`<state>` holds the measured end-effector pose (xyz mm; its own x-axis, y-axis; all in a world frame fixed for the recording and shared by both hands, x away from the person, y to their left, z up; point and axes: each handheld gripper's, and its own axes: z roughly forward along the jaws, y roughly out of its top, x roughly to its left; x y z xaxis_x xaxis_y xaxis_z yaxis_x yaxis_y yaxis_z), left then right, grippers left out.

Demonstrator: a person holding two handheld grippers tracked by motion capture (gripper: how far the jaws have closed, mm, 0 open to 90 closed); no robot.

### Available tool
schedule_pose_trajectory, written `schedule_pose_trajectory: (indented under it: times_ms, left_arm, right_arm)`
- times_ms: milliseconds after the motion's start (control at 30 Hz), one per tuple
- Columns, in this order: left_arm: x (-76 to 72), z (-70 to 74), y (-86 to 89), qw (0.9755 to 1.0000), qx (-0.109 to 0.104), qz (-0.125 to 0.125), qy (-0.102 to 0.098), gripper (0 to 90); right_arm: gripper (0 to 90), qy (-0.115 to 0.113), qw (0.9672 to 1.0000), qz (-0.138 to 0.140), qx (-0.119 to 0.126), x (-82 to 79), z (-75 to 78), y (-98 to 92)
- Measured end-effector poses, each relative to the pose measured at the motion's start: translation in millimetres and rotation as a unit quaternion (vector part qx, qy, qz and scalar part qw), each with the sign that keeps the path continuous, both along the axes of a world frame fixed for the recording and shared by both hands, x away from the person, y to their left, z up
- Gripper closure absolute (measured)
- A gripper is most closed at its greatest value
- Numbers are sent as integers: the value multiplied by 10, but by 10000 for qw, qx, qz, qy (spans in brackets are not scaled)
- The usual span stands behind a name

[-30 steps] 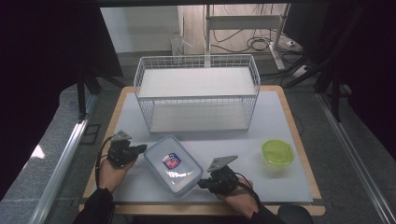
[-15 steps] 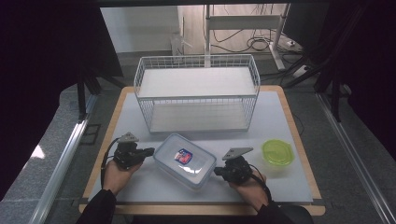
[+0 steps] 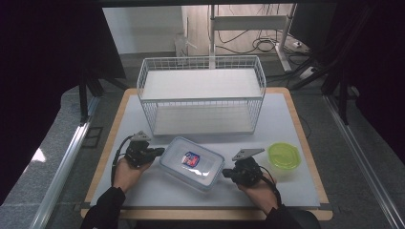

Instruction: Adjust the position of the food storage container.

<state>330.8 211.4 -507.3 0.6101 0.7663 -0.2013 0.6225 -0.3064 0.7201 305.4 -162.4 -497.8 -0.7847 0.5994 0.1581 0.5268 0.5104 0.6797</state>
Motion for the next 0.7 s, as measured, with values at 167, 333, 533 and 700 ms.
schedule_pose_trajectory:
  times_ms: [167, 333, 533, 700]
  left_arm:
    - [-112, 1, -90, 9998, -106, -135, 117, 900]
    - [-182, 15, -145, 9996, -196, -154, 152, 900]
    - [-302, 33, -256, 9990, -286, -304, 177, 900]
    - [-386, 39, -280, 9985, -369, -350, 183, 900]
  right_arm:
    - [900, -134, 9994, -306, -95, 83, 9, -83]
    - [900, -178, 9984, -517, -117, 156, 3, -151]
    - [900, -209, 9967, -775, -156, 242, -1, -247]
    - [900, -222, 9960, -855, -142, 279, -6, -280]
